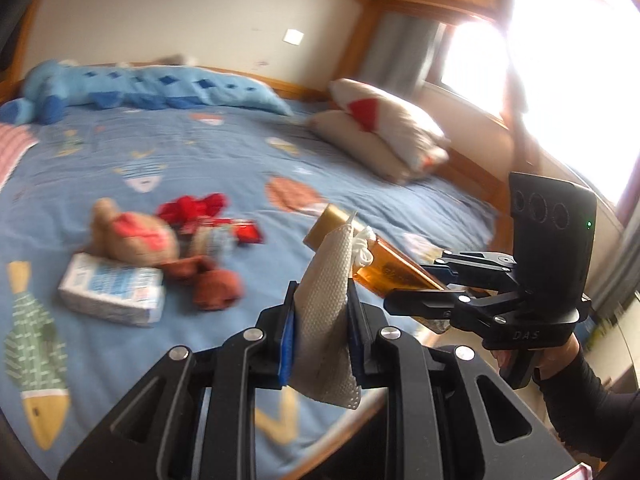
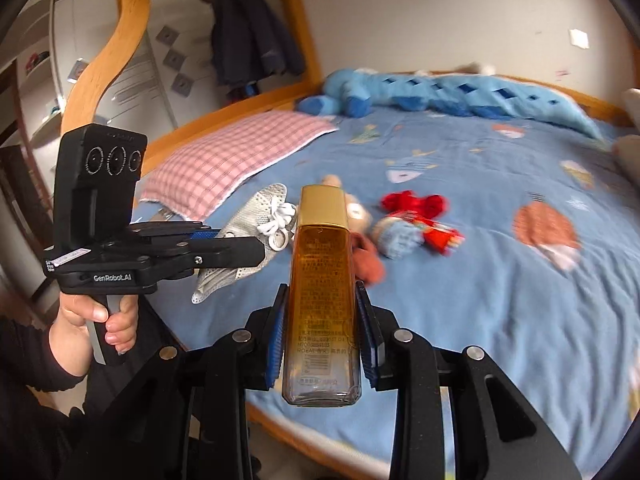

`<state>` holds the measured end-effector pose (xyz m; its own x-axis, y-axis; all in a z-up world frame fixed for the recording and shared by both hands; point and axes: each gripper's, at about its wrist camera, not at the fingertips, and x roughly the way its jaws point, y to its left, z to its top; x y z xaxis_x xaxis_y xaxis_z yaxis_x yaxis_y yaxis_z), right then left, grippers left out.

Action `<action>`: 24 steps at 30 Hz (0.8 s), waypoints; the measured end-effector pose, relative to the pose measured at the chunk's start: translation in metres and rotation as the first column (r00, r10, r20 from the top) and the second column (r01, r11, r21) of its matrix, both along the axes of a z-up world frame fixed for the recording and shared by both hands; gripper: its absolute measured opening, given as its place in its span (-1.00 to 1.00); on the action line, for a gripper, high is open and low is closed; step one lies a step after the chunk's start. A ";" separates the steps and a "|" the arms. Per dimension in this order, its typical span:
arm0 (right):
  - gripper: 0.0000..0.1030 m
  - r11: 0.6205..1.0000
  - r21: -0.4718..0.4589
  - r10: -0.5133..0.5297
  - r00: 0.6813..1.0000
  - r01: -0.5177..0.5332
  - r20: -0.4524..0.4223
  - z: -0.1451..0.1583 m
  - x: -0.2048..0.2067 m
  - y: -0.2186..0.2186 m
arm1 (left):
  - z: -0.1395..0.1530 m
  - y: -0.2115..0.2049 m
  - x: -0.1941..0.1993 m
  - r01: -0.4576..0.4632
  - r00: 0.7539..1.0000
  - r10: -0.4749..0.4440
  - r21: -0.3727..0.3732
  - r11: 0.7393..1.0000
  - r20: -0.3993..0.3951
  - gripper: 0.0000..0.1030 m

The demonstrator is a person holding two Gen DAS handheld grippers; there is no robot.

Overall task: Collect trash
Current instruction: 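Carry the bottle and mesh bag in both grippers to the yellow bucket, then open the right gripper to drop the perfume bottle into the bucket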

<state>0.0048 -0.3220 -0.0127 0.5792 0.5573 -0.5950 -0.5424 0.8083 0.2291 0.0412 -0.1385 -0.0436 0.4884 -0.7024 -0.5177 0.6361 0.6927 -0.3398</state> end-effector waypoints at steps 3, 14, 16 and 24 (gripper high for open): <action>-0.40 0.996 0.005 -0.093 0.996 0.092 0.006 0.005 -0.031 -0.038 | 0.001 -0.030 -0.012 0.077 0.997 -0.077 0.002 0.997 0.004 -0.57; -0.40 0.868 0.028 -0.491 0.866 0.495 -0.090 -0.031 -0.165 -0.164 | -0.014 -0.145 -0.064 0.365 0.931 -0.364 0.049 0.930 -0.022 -0.57; -0.40 0.833 0.017 -0.548 0.829 0.553 -0.111 -0.041 -0.188 -0.177 | -0.019 -0.164 -0.073 0.411 0.912 -0.409 0.056 0.910 -0.038 -0.57; -0.40 0.698 -0.072 -0.707 0.670 0.713 -0.225 -0.096 -0.261 -0.207 | -0.044 -0.219 -0.110 0.527 0.849 -0.519 0.102 0.844 -0.097 -0.57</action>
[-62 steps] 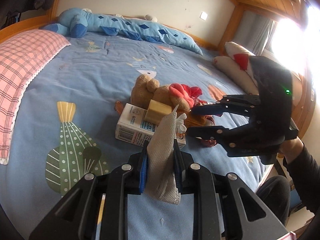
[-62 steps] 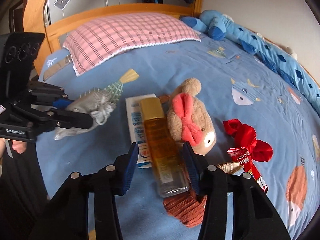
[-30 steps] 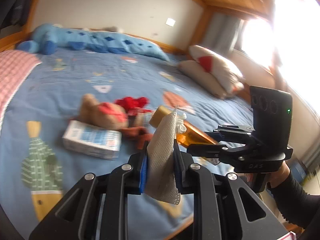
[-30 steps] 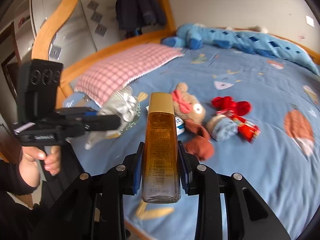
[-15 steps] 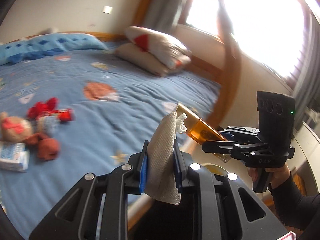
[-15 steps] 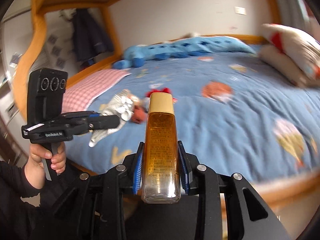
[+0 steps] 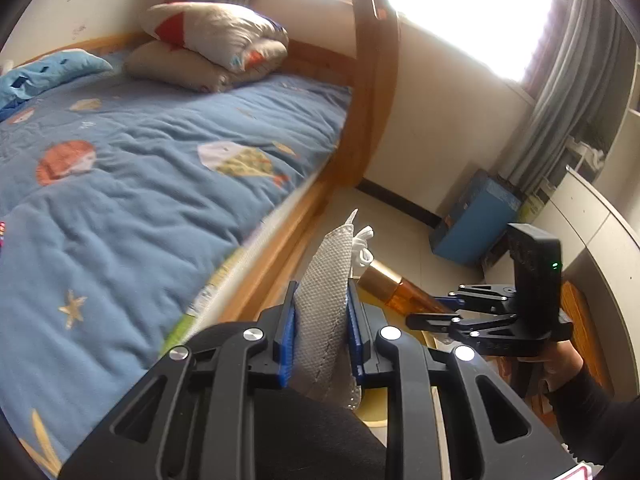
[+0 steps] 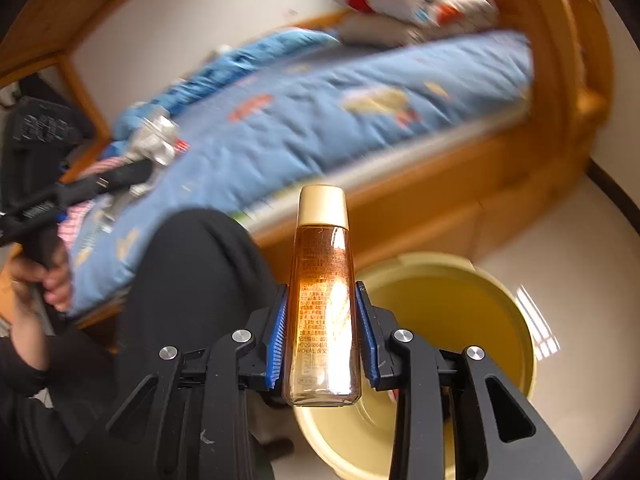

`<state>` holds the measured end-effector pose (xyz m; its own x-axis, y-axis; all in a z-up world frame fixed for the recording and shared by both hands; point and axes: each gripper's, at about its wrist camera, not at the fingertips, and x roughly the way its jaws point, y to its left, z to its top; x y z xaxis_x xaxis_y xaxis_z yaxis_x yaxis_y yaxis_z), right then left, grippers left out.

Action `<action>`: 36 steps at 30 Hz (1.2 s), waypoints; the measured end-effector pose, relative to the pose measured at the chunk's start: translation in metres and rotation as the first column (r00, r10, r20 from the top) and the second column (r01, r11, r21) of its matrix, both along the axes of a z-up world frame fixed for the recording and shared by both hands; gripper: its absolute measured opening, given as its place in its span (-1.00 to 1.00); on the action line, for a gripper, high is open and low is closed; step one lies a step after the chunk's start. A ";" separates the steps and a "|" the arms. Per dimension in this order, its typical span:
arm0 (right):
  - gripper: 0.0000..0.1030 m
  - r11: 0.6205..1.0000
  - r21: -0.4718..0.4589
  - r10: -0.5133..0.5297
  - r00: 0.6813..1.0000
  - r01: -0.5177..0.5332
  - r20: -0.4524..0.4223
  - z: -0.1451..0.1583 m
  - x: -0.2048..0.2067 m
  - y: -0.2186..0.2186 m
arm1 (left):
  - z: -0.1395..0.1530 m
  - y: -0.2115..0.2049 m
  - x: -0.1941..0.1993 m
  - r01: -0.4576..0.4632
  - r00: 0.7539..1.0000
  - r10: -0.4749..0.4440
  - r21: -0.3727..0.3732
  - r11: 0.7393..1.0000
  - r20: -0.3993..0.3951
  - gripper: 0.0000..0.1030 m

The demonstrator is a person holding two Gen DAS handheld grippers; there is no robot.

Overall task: Collect trash
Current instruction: 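Open the right gripper to drop the perfume bottle into the bucket, then open the left gripper to drop the mesh bag into the bucket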

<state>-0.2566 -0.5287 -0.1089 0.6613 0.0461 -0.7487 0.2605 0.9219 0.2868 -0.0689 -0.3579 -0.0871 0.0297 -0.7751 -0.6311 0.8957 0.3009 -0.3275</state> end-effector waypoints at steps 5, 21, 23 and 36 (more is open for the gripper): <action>-0.40 0.999 0.002 -0.047 0.993 0.047 -0.105 -0.039 -0.014 -0.006 | -0.013 -0.016 -0.017 0.041 0.999 -0.041 0.049 0.998 0.010 -0.57; 0.12 0.987 0.034 -0.155 0.986 0.157 -0.068 -0.030 -0.027 -0.031 | -0.036 -0.045 -0.037 0.116 0.993 -0.115 0.115 0.987 -0.020 -0.57; 0.13 0.984 0.051 -0.170 0.984 0.173 -0.055 -0.027 -0.031 -0.036 | -0.038 -0.050 -0.041 0.128 0.992 -0.126 0.120 0.985 -0.025 -0.57; 0.15 0.950 0.112 -0.288 0.957 0.291 -0.046 -0.032 -0.061 -0.062 | -0.052 -0.092 -0.083 0.270 0.963 -0.264 0.120 0.955 -0.060 0.22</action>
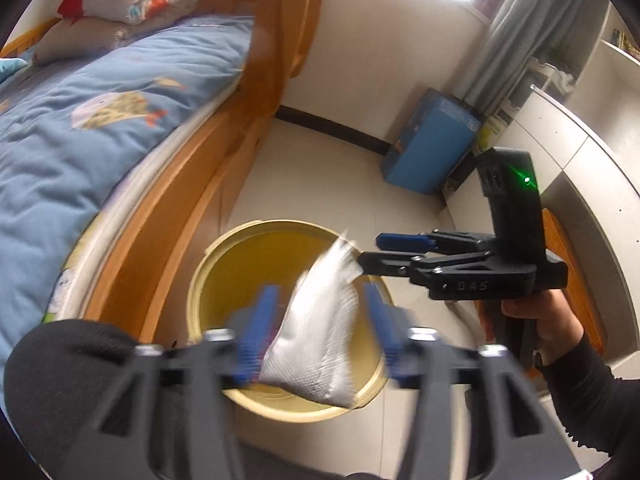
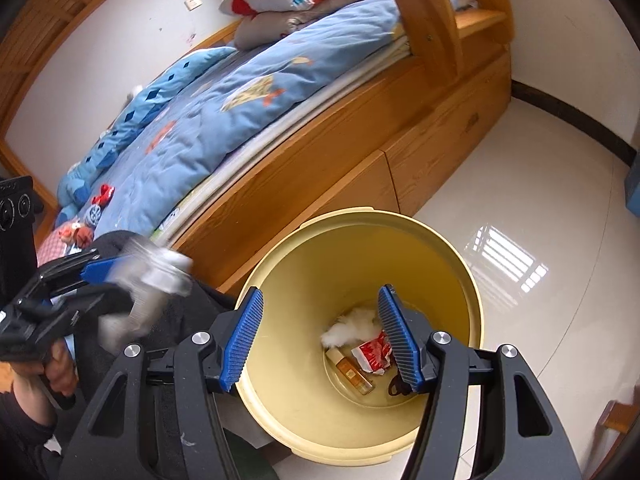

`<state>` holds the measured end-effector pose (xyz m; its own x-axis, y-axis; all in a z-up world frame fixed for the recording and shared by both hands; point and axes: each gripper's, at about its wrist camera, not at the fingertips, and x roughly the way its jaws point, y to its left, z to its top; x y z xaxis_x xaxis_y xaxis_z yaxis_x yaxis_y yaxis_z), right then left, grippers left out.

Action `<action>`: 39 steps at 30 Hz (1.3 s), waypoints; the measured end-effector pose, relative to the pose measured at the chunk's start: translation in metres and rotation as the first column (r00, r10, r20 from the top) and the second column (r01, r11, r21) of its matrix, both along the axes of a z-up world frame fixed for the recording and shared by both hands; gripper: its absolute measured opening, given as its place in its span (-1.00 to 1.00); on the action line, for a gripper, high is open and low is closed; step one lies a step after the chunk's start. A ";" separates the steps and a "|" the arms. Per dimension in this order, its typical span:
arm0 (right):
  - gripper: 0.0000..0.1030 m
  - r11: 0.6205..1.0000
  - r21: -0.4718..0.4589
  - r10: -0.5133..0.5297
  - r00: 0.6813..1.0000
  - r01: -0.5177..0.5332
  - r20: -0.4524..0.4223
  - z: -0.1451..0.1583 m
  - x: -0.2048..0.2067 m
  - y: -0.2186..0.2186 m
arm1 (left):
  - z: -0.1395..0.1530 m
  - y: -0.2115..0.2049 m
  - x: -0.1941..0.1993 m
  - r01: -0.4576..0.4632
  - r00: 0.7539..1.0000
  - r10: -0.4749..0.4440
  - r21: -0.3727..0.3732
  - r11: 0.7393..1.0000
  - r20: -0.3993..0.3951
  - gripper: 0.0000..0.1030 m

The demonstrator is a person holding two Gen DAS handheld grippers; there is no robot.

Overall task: Collect trash
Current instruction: 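Open the left gripper to drop the mesh bag into the bucket, then move both grippers back toward the bed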

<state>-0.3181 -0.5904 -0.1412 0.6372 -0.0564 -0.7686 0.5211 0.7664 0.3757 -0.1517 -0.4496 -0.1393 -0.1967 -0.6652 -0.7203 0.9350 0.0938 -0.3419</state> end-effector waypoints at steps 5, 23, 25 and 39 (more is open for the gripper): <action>0.15 1.000 -0.009 -0.005 1.000 0.005 -0.016 -0.003 -0.003 0.000 | -0.007 -0.005 0.000 -0.014 1.000 0.015 0.025 1.000 -0.025 0.41; 0.39 0.994 -0.014 0.113 0.991 -0.113 0.074 0.034 0.042 0.033 | 0.039 0.063 0.037 -0.207 0.970 0.216 -0.092 0.974 0.109 0.69; 0.48 0.988 -0.029 0.156 0.983 -0.154 0.098 0.045 0.056 0.044 | 0.047 0.084 0.048 -0.267 0.951 0.281 -0.118 0.956 0.130 0.73; 0.71 0.866 -0.135 0.499 0.818 -0.481 0.285 0.099 0.189 0.176 | 0.077 0.271 0.151 -0.733 0.623 0.752 -0.177 0.657 0.214 0.92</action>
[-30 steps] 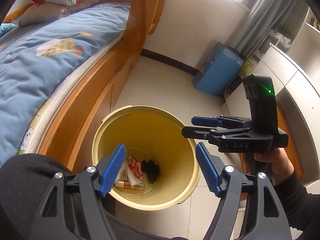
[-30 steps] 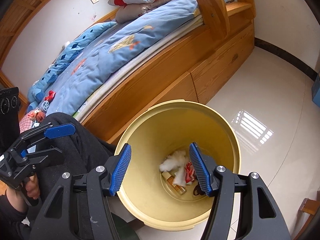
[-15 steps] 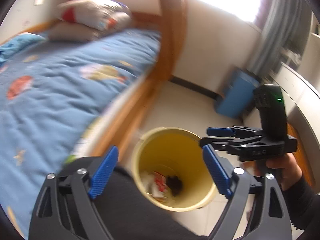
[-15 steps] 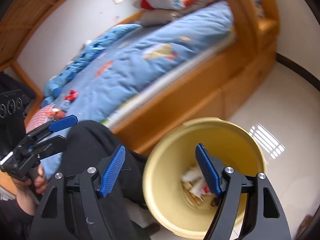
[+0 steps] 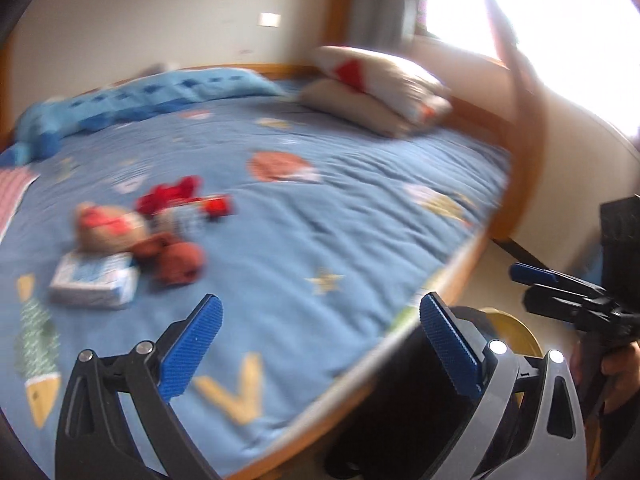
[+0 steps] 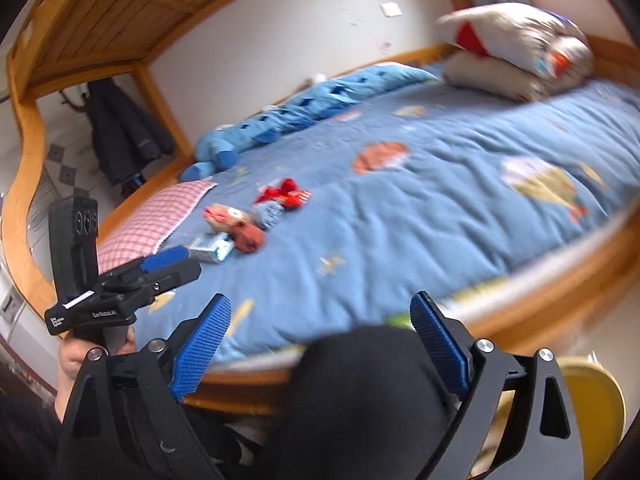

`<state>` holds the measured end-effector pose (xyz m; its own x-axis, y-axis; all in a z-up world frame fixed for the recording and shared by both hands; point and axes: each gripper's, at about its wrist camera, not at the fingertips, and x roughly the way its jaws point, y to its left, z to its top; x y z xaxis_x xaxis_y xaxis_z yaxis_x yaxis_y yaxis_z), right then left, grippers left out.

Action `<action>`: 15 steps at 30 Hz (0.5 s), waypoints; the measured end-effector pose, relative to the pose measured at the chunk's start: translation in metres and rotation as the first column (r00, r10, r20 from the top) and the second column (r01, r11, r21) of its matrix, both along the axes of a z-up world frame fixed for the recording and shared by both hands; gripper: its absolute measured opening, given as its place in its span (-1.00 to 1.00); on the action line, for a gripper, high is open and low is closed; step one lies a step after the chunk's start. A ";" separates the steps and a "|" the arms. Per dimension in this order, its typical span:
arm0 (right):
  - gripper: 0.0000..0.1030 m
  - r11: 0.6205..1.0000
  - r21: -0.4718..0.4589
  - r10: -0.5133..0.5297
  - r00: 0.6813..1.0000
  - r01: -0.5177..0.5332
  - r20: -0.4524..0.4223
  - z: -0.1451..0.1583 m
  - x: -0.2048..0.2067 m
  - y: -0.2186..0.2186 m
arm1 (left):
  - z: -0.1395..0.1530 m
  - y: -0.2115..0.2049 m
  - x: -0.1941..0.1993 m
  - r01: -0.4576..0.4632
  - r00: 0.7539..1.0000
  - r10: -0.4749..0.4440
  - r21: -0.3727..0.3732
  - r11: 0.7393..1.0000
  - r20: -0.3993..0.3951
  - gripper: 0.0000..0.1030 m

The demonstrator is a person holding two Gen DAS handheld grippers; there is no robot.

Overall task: Collect trash
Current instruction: 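Move both grippers back toward the bed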

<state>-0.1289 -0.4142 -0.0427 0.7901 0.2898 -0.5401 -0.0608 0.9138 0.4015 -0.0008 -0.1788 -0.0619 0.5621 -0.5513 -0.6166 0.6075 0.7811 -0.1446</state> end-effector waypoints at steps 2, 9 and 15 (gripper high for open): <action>0.72 0.999 -0.018 0.045 0.999 -0.045 -0.001 0.004 0.021 0.019 | 0.001 0.024 0.011 -0.066 0.998 0.066 -0.008 0.998 0.002 0.92; 0.84 0.979 -0.112 0.171 0.985 -0.170 0.000 0.015 0.084 0.089 | -0.003 0.092 0.034 -0.244 0.970 0.244 0.001 0.970 -0.003 0.92; 0.84 0.944 -0.232 0.248 0.968 -0.234 0.031 0.018 0.122 0.139 | -0.010 0.125 0.051 -0.327 0.945 0.327 0.004 0.945 -0.009 0.92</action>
